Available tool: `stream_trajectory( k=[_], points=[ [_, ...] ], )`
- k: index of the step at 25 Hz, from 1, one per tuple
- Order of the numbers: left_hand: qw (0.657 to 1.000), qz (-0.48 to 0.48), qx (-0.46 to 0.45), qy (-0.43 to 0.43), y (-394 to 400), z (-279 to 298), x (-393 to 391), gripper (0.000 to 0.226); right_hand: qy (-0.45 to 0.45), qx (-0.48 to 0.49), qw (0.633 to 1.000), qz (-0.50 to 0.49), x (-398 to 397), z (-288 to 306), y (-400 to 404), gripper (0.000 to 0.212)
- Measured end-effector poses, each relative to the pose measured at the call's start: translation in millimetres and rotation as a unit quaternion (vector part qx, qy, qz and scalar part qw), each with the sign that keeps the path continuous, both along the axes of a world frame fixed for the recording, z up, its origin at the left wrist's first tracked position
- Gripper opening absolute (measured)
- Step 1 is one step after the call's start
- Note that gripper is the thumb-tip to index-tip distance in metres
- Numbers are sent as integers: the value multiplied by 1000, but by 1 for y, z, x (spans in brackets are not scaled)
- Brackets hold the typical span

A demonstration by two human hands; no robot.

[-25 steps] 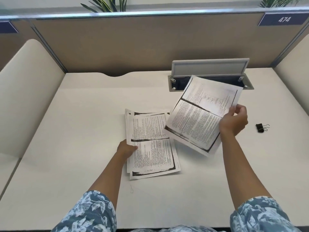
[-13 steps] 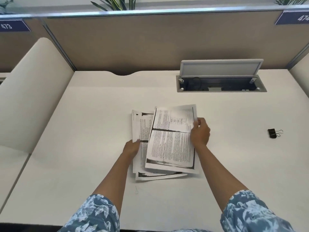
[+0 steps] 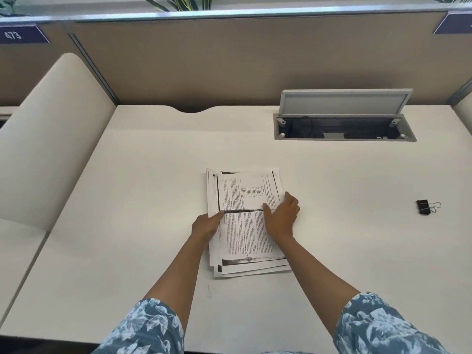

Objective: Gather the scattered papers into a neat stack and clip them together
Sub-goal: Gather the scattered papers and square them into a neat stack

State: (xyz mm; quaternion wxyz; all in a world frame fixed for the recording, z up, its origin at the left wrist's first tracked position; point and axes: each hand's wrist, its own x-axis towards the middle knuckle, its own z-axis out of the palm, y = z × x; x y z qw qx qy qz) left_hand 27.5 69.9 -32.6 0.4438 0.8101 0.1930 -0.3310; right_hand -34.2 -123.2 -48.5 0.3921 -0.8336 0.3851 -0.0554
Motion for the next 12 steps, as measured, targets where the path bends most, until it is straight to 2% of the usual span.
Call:
stream_trajectory(
  k=[4,8,12],
  points=[
    [999,-28,0,-30,-4,-4,-3,41,4,3,998,63,-6,-1,17,80],
    [999,-46,2,-24,-5,-5,-1,43,41,-21,994,101,-10,-2,19,87],
    [998,-35,-42,-5,-1,-5,13,43,44,-21,992,114,-12,-3,10,97]
  ],
)
